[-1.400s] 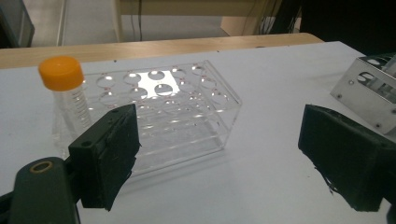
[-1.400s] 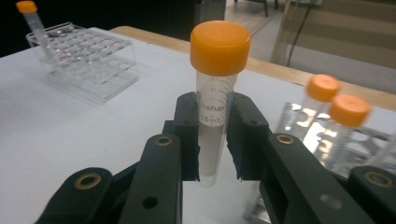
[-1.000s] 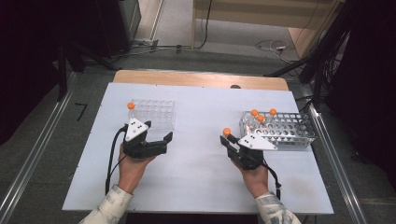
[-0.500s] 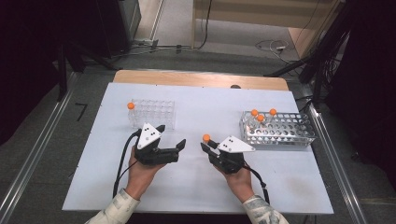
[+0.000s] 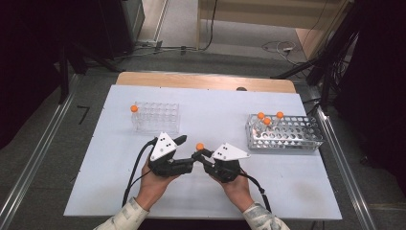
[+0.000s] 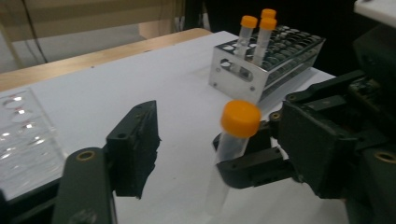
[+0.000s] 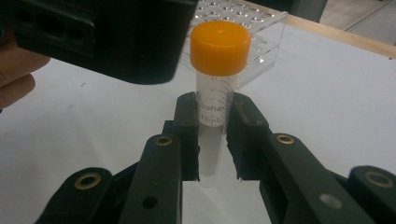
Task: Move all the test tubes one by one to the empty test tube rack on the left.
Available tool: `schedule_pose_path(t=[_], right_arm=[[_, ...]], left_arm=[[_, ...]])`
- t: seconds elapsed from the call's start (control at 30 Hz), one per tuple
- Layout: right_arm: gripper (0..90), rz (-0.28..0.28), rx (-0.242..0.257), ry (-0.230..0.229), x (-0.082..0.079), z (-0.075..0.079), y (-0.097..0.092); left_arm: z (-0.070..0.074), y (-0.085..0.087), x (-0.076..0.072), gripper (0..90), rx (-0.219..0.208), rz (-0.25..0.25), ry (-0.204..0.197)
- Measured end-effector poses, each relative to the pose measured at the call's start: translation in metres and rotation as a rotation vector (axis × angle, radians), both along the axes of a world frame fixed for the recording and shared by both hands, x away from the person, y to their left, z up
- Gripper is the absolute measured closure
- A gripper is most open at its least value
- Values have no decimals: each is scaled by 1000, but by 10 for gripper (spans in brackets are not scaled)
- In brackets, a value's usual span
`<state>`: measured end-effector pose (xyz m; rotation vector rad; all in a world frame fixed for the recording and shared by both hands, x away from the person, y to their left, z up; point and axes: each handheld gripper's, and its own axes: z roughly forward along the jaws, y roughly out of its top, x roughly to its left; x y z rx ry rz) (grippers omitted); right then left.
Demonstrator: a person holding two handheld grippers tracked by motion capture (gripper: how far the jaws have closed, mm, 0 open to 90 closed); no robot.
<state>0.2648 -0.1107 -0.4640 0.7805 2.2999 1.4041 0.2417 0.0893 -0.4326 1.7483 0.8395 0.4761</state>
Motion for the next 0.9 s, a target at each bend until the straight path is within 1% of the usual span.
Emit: schedule_pose_path(t=[0.1, 0.23, 0.43, 0.53, 0.6, 0.77, 0.9], right_arm=[[724, 8, -3, 9, -1, -1, 3], [724, 28, -8, 4, -4, -1, 6], [724, 37, -10, 7, -5, -1, 8], [724, 37, -6, 7, -5, 0, 8], [724, 38, -4, 2, -5, 1, 7], [724, 37, -5, 7, -5, 1, 7], [715, 39, -3, 7, -5, 1, 7]], left_arm=[[-2, -2, 0, 408, 15, -15, 3], [-5, -2, 1, 497, 25, -16, 6], [-6, -2, 1, 658, 22, -32, 6], [-7, -3, 2, 670, 26, -39, 10], [-7, -3, 2, 676, 25, -39, 10], [-7, -3, 1, 694, 33, -34, 10], [-6, -3, 2, 703, 28, -35, 14]])
